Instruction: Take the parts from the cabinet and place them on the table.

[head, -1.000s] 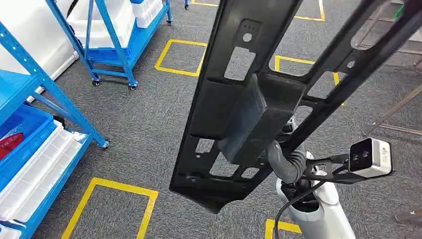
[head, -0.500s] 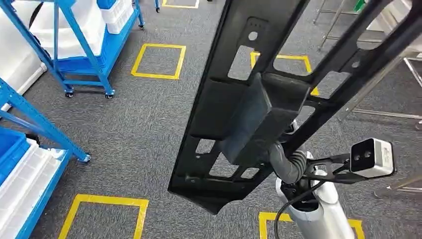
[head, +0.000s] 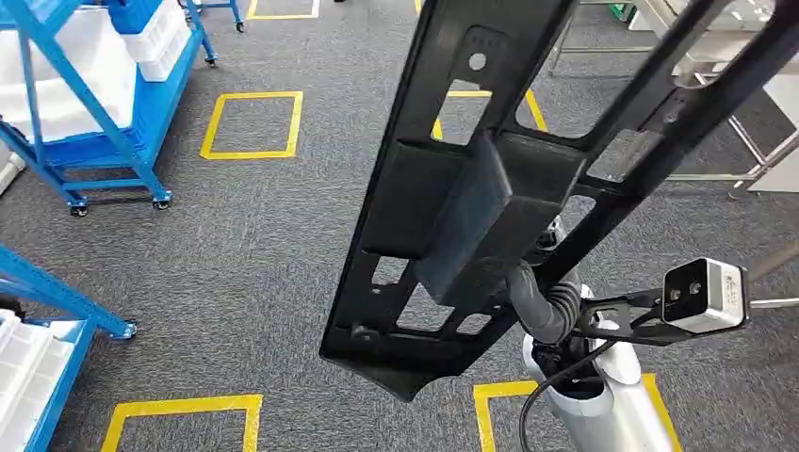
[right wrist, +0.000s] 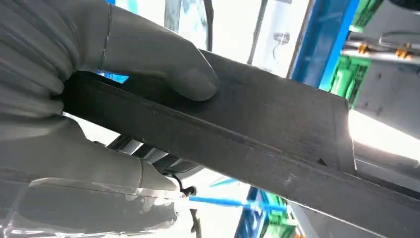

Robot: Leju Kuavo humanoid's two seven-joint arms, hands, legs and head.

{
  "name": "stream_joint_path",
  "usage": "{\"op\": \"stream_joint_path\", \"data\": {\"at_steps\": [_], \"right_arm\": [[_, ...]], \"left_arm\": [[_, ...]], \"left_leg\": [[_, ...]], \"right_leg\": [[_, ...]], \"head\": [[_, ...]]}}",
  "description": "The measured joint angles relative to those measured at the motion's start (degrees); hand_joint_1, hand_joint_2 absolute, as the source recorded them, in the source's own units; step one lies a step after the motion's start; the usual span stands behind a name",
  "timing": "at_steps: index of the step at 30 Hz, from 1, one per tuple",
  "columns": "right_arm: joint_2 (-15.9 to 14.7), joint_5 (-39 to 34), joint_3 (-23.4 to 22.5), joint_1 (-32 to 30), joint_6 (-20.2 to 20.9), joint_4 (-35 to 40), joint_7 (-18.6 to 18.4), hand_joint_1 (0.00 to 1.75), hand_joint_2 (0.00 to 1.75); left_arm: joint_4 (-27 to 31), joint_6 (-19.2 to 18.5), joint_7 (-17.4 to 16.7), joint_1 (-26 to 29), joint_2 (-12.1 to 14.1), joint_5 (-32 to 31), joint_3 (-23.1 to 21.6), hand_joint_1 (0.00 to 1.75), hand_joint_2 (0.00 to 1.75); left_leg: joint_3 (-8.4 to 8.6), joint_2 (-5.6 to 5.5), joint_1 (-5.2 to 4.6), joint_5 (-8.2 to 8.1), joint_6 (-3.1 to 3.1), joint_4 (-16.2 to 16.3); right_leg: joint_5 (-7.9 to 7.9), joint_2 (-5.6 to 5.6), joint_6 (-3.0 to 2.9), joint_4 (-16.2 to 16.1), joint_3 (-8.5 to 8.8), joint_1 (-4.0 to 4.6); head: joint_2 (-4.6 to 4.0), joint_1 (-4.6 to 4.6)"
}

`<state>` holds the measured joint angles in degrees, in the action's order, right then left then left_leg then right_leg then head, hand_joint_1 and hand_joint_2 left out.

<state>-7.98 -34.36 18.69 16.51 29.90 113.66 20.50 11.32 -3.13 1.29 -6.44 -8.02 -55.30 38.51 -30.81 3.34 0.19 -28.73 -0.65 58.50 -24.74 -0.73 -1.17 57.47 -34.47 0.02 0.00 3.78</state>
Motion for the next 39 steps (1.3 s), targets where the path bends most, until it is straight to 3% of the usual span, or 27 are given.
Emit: {"op": "stream_joint_path", "data": {"at_steps": [1,2,4,5,6,8,9,10,14,15,16,17,19,20,21,23,24,25,29,30,31,33,34,35,36,37,39], "right_arm": [[0.0,0.0,0.0,0.2,0.0,0.0,0.0,1.66,1.75],[0.0,0.0,0.0,0.2,0.0,0.0,0.0,1.66,1.75],[0.0,0.0,0.0,0.0,0.0,0.0,0.0,1.66,1.75],[0.0,0.0,0.0,0.0,0.0,0.0,0.0,1.66,1.75],[0.0,0.0,0.0,0.0,0.0,0.0,0.0,1.66,1.75],[0.0,0.0,0.1,0.0,0.1,0.0,0.0,1.66,1.75],[0.0,-0.1,0.1,0.0,0.3,0.0,0.0,1.66,1.75],[0.0,-0.2,0.1,0.0,0.4,0.0,0.1,1.66,1.75],[0.1,-0.4,0.1,-0.3,0.7,0.0,0.1,1.66,1.75],[0.0,-0.4,0.1,-0.5,0.7,0.0,0.1,1.66,1.75],[0.0,-0.4,0.1,-0.4,0.8,0.0,0.2,1.66,1.75],[0.0,-0.5,0.0,-0.4,0.8,0.0,0.2,1.66,1.75],[0.0,-0.4,0.1,-0.8,0.8,0.0,0.2,1.66,1.75],[0.0,-0.5,0.1,-0.9,0.8,0.0,0.2,1.66,1.75],[0.0,-0.5,0.1,-1.1,0.8,0.0,0.2,1.66,1.75],[-0.1,-0.4,0.0,-1.1,0.8,0.0,0.2,1.66,1.75],[0.0,-0.5,0.0,-1.1,0.8,0.0,0.3,1.66,1.75],[-0.1,-0.5,0.0,-1.1,0.8,0.0,0.3,1.66,1.75],[-0.1,-0.5,0.0,-1.2,1.1,0.0,0.4,1.66,1.75],[-0.1,-0.5,0.0,-1.2,1.2,0.0,0.4,1.66,1.75],[-0.1,-0.5,0.0,-1.0,1.7,0.0,0.5,1.66,1.75],[0.0,-0.6,0.0,-1.0,2.1,0.0,0.6,1.66,1.75],[0.0,-0.5,0.0,-1.1,2.1,0.0,0.6,1.66,1.75],[0.0,-0.5,0.0,-1.1,2.1,0.0,0.6,1.66,1.75],[0.0,-0.5,0.0,-1.1,2.1,0.0,0.6,1.66,1.75],[0.0,-0.5,0.0,-1.1,2.1,0.0,0.6,1.66,1.75],[0.0,-0.5,0.0,-1.1,2.1,0.0,0.6,1.66,1.75]], "left_arm": [[0.0,0.0,0.0,0.0,0.0,0.0,0.0,0.00,1.75],[0.0,0.0,0.0,0.1,0.0,0.0,0.0,0.00,1.75],[0.0,-0.1,0.2,0.1,0.0,0.1,0.0,0.00,1.75],[0.0,-0.1,0.2,-0.1,0.0,0.1,0.1,0.00,1.75],[0.0,-0.1,0.2,-0.2,0.0,0.1,0.1,0.00,1.75],[0.0,-0.2,0.2,-0.1,0.0,0.1,0.1,0.00,1.75],[0.0,-0.3,0.1,0.0,0.1,0.1,0.1,0.00,1.75],[0.0,-0.5,0.1,0.2,0.1,0.1,0.1,0.00,1.75],[0.0,-0.6,0.1,0.2,0.2,0.1,0.1,0.00,1.75],[0.0,-0.6,0.1,0.1,0.1,0.1,0.1,0.00,1.75],[0.0,-0.6,0.1,0.1,0.1,0.1,0.1,0.00,1.75],[0.0,-0.6,0.2,0.1,0.1,0.1,0.1,0.00,1.75],[0.0,-0.6,0.2,0.3,0.2,0.1,0.1,0.00,1.75],[0.0,-0.6,0.1,0.4,0.2,0.1,0.1,0.00,1.75],[0.0,-0.6,0.1,0.4,0.2,0.1,0.1,0.00,1.75],[0.0,-0.6,0.1,0.3,0.2,0.1,0.1,0.00,1.75],[0.0,-0.7,0.1,0.3,0.2,0.1,0.1,0.00,1.75],[0.0,-0.7,0.1,0.3,0.2,0.1,0.1,0.00,1.75],[0.0,-0.7,0.1,0.2,0.1,0.1,0.1,0.00,1.75],[0.0,-0.6,0.0,0.1,0.1,0.1,0.1,0.00,1.75],[0.0,-0.5,-0.4,0.0,0.2,0.1,0.1,0.00,1.75],[0.0,-0.4,-0.8,0.1,0.2,0.2,0.1,0.00,1.75],[0.0,-0.4,-0.8,0.1,0.2,0.3,0.1,0.00,1.75],[0.0,-0.4,-0.8,-0.1,0.2,0.3,0.2,0.00,1.75],[0.0,-0.4,-0.9,-0.3,0.2,0.3,0.1,0.00,1.75],[0.0,-0.4,-0.9,-0.3,0.2,0.3,0.2,0.00,1.75],[0.0,-0.4,-1.0,-0.2,0.2,0.1,0.2,0.00,1.75]], "left_leg": [[-1.12,-1.68,0.01,-1.66,-0.06,2.5],[-3.22,-2.47,0.05,-3.97,-0.15,6.8],[-7.67,-2.92,0.05,-7.28,-0.42,15.5],[-8.88,-2.92,0.07,-7.12,-0.48,17.4],[-8.54,-2.93,0.14,-5.56,-0.50,16.2],[-4.70,-3.30,0.46,0.01,-0.48,7.4],[-2.33,-4.90,0.72,2.72,-0.46,1.9],[-1.87,-7.56,0.89,1.62,-0.43,0.8],[-1.74,-6.30,0.54,2.06,0.80,-0.2],[-1.38,-5.52,0.87,2.43,1.37,-0.9],[-1.13,-4.95,0.78,2.46,1.69,-1.1],[-1.14,-4.33,0.69,2.45,1.93,-1.2],[-1.17,-3.08,0.46,2.34,2.09,-1.2],[-1.20,-2.40,0.38,2.28,2.14,-1.1],[-1.13,-1.80,0.35,2.18,2.10,-1.1],[-0.86,-0.81,0.35,1.97,1.91,-1.1],[-0.61,-0.45,0.35,1.82,1.70,-1.1],[-0.40,-0.11,0.20,1.65,1.45,-1.1],[0.00,1.43,0.06,1.23,0.20,-1.3],[-0.09,1.30,0.05,0.81,-0.23,-1.1],[-0.41,-0.58,0.29,-0.15,-0.41,0.4],[-4.45,-2.55,0.34,-4.72,-0.52,8.9],[-6.91,-2.85,0.33,-6.62,-0.61,13.8],[-8.59,-2.88,0.34,-7.25,-0.67,16.9],[-9.07,-2.88,0.36,-6.51,-0.65,17.3],[-8.18,-2.91,0.38,-4.44,-0.57,15.0],[-3.64,-3.65,0.49,1.34,-0.30,4.9]], "right_leg": [[-0.01,0.35,-0.29,-0.1,0.11,-0.14],[-0.04,0.68,-0.58,-0.1,0.13,-0.15],[-0.11,1.66,-0.68,-0.1,0.13,-0.07],[-0.14,2.21,-0.66,0.0,0.16,-0.06],[-0.20,2.82,-0.59,0.1,0.24,-0.09],[-0.45,4.26,-0.29,0.4,0.50,-0.23],[-0.71,4.92,0.03,0.8,0.46,-0.28],[-0.79,5.37,0.35,1.1,0.03,-0.16],[-0.15,7.38,1.93,0.9,-0.81,-0.64],[-0.56,6.49,2.05,1.3,-0.85,-0.84],[-1.95,3.82,2.23,3.3,-1.71,-0.43],[-3.95,2.50,2.45,7.0,-3.60,-0.41],[-7.49,1.42,2.77,15.9,-8.18,-0.68],[-7.99,1.27,2.88,18.8,-9.79,-0.84],[-6.96,1.12,2.94,18.3,-9.62,-0.92],[-2.41,0.55,2.76,10.0,-5.37,-0.91],[-0.24,-0.39,2.54,4.6,-2.30,-0.85],[-0.44,-3.07,2.15,0.7,-0.40,-0.46],[-0.34,-1.08,0.92,0.6,-0.65,0.32],[0.04,-0.46,0.38,0.0,-0.17,-0.39],[0.09,-0.10,0.15,-0.2,0.03,-0.32],[0.02,0.65,-0.41,-0.2,0.08,-0.27],[0.00,1.22,-0.46,-0.2,0.06,-0.18],[-0.01,1.71,-0.47,-0.1,0.07,-0.11],[-0.05,2.22,-0.50,-0.1,0.13,-0.08],[-0.08,2.89,-0.46,0.0,0.23,-0.08],[-0.28,4.30,-0.17,0.3,0.45,-0.19]], "head": [[0.00,0.02],[0.00,0.00],[0.00,0.00],[0.00,0.00],[0.00,0.00],[0.00,0.00],[0.00,0.00],[0.00,0.00],[0.00,0.00],[0.00,0.00],[0.00,0.00],[0.00,0.00],[0.00,0.00],[0.00,0.00],[0.00,0.00],[0.00,0.00],[0.00,0.00],[0.00,0.00],[0.00,0.02],[0.00,0.02],[0.00,0.00],[0.00,0.00],[0.00,0.02],[0.00,0.02],[0.00,0.00],[0.00,0.00],[0.00,0.00]]}}
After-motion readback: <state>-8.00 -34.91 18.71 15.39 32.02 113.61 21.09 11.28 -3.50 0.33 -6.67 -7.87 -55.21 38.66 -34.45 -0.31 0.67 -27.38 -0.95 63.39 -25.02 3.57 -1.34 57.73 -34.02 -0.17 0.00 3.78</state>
